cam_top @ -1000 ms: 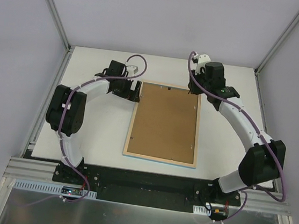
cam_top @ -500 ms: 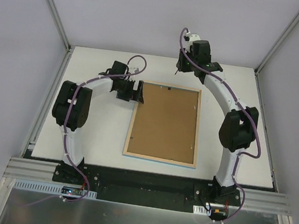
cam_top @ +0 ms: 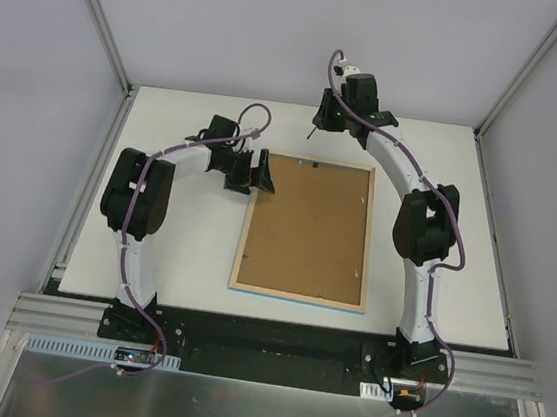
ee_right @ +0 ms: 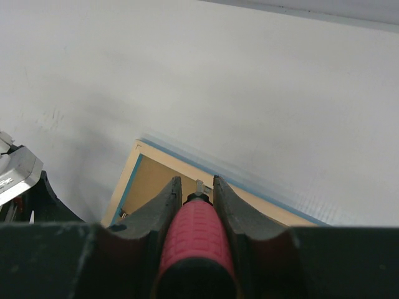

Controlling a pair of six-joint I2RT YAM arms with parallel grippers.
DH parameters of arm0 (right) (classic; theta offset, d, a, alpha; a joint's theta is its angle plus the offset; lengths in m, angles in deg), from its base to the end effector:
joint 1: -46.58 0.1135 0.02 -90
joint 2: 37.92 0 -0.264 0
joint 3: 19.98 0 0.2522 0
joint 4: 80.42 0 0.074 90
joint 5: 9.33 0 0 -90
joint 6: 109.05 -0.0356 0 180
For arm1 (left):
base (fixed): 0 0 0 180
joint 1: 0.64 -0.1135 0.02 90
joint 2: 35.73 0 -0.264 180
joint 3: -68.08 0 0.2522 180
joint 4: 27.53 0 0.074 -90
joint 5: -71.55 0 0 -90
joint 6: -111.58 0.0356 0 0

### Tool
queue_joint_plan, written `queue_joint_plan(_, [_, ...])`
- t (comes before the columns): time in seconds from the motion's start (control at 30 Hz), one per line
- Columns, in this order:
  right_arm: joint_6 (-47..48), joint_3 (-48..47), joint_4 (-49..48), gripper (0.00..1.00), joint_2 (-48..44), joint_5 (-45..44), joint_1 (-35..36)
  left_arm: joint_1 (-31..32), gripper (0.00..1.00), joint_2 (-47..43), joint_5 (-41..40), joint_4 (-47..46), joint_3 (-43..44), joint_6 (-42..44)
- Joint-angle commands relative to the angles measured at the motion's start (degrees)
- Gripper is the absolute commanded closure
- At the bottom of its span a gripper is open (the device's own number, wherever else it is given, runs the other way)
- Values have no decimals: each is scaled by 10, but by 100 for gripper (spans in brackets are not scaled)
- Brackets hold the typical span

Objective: Take the photo out of the frame
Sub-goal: Release the photo frame item from the photo frame.

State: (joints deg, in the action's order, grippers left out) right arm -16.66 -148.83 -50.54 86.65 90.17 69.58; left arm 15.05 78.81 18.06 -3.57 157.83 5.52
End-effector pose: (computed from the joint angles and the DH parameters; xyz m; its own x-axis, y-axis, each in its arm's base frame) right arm 0.4761 0.2085 0.3026 -0.3756 -0.2041 -0.9040 -0.5385 0.8419 0.0336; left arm 0.4047 -0.1357 0.1708 -0.8602 0.0107 -0.5099 0.3716 0.6979 -0.6123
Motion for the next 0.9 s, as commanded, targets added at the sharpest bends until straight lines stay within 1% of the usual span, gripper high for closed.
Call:
queue_joint_plan(0.0, [-37,-51,0,99,22,3,3,-2,2,15,-27,15,-15,-28])
queue_joint_plan(0.13, [-42,-78,11,99,45,-4,3,-3,2,1,-121,22,-3,0])
queue_joint_plan(0.27, [-46,-99,19,99,69,-14,5,-3,2,18,-170,60,70,37])
queue_joint_plan(0.33, [-48,-113,26,99,80,-18,9,-4,2,32,-204,68,102,43])
queue_joint_plan(0.4, [-49,-128,34,99,88,-24,11,-6,2,52,-220,80,139,45])
queue_joint_plan(0.53, [-47,-144,48,99,102,-31,19,-7,3,88,-223,92,188,46])
queue_joint_plan(0.7, [-49,-172,75,99,122,-43,23,-7,6,124,-231,103,238,49])
queue_joint_plan(0.87, [-47,-186,91,99,133,-48,28,-7,11,143,-222,110,264,44])
